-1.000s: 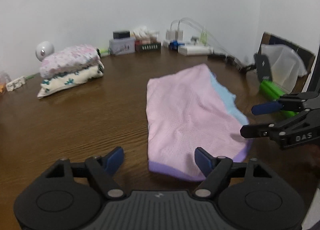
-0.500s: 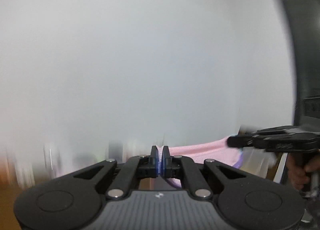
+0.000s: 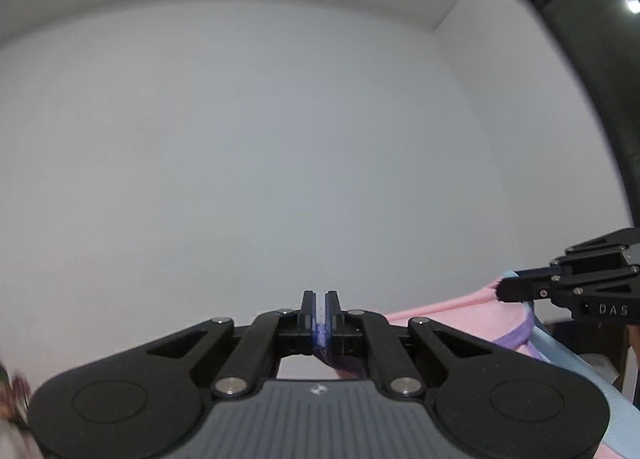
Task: Fold clothes
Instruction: 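Lift the garment high with both grippers and shake it open, then lay the garment flat on the table and open both grippers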
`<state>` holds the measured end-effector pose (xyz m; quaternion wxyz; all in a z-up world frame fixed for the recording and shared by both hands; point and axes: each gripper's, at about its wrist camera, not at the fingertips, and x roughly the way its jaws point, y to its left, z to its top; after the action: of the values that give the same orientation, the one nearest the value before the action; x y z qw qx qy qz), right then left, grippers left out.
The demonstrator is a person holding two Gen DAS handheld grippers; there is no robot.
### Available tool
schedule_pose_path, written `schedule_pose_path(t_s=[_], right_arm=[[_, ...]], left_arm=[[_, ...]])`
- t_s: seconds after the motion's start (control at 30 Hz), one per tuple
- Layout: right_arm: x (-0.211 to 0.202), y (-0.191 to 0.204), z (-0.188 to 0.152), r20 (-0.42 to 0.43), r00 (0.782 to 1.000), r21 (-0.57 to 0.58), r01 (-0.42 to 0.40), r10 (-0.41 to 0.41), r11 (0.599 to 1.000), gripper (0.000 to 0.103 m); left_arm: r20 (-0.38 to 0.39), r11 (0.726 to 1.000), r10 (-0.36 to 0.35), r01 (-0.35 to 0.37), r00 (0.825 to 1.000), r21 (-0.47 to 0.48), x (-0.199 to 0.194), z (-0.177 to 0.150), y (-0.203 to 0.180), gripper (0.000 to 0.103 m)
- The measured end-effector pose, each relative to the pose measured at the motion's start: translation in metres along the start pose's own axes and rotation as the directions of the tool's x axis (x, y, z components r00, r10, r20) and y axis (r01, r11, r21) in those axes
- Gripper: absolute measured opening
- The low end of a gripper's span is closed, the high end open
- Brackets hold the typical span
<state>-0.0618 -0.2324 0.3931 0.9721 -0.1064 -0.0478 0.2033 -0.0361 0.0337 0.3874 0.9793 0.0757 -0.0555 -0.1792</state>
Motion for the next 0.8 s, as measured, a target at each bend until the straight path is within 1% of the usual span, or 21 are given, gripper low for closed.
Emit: schedule_pose_path(t_s=[0.03, 0.07, 0.1, 0.13, 0.17, 0.2, 0.23, 0.27, 0.3, 0.33, 0.37, 0.4, 0.43, 0.47, 0.5, 0.53, 0.6, 0.67, 0.73, 0.77, 0.8], right_arm=[[0.027, -0.008, -0.014, -0.056, 0.998, 0.026, 0.009, -0.007, 1.0, 0.002], [0.055, -0.016, -0.027, -0.112, 0.994, 0.051, 0.02, -0.014, 0.998, 0.002], [0.085, -0.024, -0.046, -0.169, 0.985, 0.072, 0.052, -0.039, 0.996, 0.002], [0.116, -0.031, -0.065, -0.227, 0.972, 0.091, 0.085, -0.063, 0.992, 0.003], [0.15, -0.037, -0.091, -0.311, 0.946, 0.083, 0.126, -0.094, 0.989, 0.009], [0.183, -0.043, -0.118, -0.391, 0.912, 0.073, 0.164, -0.123, 0.984, 0.017], [0.202, -0.047, -0.143, -0.468, 0.873, 0.07, 0.189, -0.135, 0.979, 0.034], [0.22, -0.05, -0.168, -0.538, 0.83, 0.065, 0.211, -0.143, 0.975, 0.036], [0.211, -0.049, -0.179, -0.544, 0.831, 0.068, 0.187, -0.12, 0.98, 0.037], [0.202, -0.048, -0.19, -0.549, 0.83, 0.071, 0.162, -0.097, 0.984, 0.043], [0.193, -0.047, -0.202, -0.554, 0.829, 0.074, 0.138, -0.074, 0.988, 0.06], [0.184, -0.046, -0.213, -0.559, 0.828, 0.077, 0.113, -0.051, 0.991, 0.069], [0.175, -0.045, -0.224, -0.564, 0.826, 0.079, 0.089, -0.029, 0.993, 0.082], [0.158, -0.039, -0.226, -0.567, 0.824, 0.057, 0.072, -0.027, 0.996, 0.083], [0.141, -0.03, -0.229, -0.576, 0.818, 0.039, 0.042, -0.012, 0.998, 0.083], [0.119, -0.017, -0.235, -0.58, 0.815, 0.053, 0.022, 0.013, 0.998, 0.083], [0.075, 0.007, -0.248, -0.587, 0.807, 0.082, -0.018, 0.062, 0.996, 0.083], [0.03, 0.029, -0.268, -0.587, 0.8, 0.126, -0.062, 0.124, 0.99, 0.082], [-0.003, 0.046, -0.285, -0.587, 0.79, 0.179, -0.083, 0.174, 0.98, 0.08], [-0.017, 0.053, -0.292, -0.587, 0.787, 0.203, -0.083, 0.189, 0.976, 0.079], [-0.024, 0.057, -0.298, -0.592, 0.784, 0.211, -0.072, 0.185, 0.975, 0.079]], left_arm=[[-0.041, 1.0, 0.014, -0.015, 0.999, -0.018, 0.026, -0.017, 0.006, 0.003], [-0.079, 0.999, 0.03, -0.033, 0.996, -0.034, 0.051, -0.034, 0.011, 0.008], [-0.146, 0.996, 0.065, -0.072, 0.987, -0.044, 0.08, -0.059, 0.014, 0.01], [-0.221, 0.992, 0.103, -0.117, 0.97, -0.049, 0.109, -0.086, 0.017, 0.017], [-0.294, 0.986, 0.14, -0.162, 0.945, -0.05, 0.138, -0.113, 0.02, 0.03], [-0.4, 0.985, 0.131, -0.165, 0.907, -0.052, 0.16, -0.14, 0.023, 0.032], [-0.503, 0.983, 0.111, -0.168, 0.857, -0.071, 0.174, -0.17, 0.025, 0.03], [-0.549, 0.984, 0.08, -0.155, 0.832, -0.093, 0.172, -0.194, 0.026, 0.028], [-0.578, 0.984, 0.045, -0.136, 0.815, -0.114, 0.166, -0.215, 0.026, 0.034], [-0.586, 0.988, 0.027, -0.109, 0.81, -0.105, 0.154, -0.229, 0.022, 0.039], [-0.588, 0.993, 0.014, -0.081, 0.809, -0.087, 0.14, -0.242, 0.017, 0.051], [-0.591, 0.996, 0.002, -0.052, 0.807, -0.068, 0.126, -0.255, 0.013, 0.061], [-0.594, 0.999, -0.011, -0.023, 0.805, -0.049, 0.113, -0.268, 0.008, 0.065], [-0.605, 0.999, -0.034, 0.003, 0.795, -0.052, 0.104, -0.276, 0.004, 0.069], [-0.619, 0.998, -0.06, 0.027, 0.783, -0.062, 0.097, -0.282, 0.0, 0.069], [-0.633, 0.996, -0.085, 0.051, 0.77, -0.073, 0.09, -0.288, -0.004, 0.069], [-0.659, 0.988, -0.153, 0.108, 0.737, -0.109, 0.092, -0.301, -0.025, 0.07], [-0.676, 0.98, -0.2, 0.149, 0.709, -0.133, 0.11, -0.31, -0.049, 0.069], [-0.686, 0.976, -0.218, 0.171, 0.694, -0.138, 0.129, -0.312, -0.076, 0.07], [-0.686, 0.978, -0.208, 0.163, 0.697, -0.13, 0.143, -0.316, -0.087, 0.069], [-0.685, 0.981, -0.193, 0.151, 0.702, -0.121, 0.159, -0.32, -0.097, 0.07]])
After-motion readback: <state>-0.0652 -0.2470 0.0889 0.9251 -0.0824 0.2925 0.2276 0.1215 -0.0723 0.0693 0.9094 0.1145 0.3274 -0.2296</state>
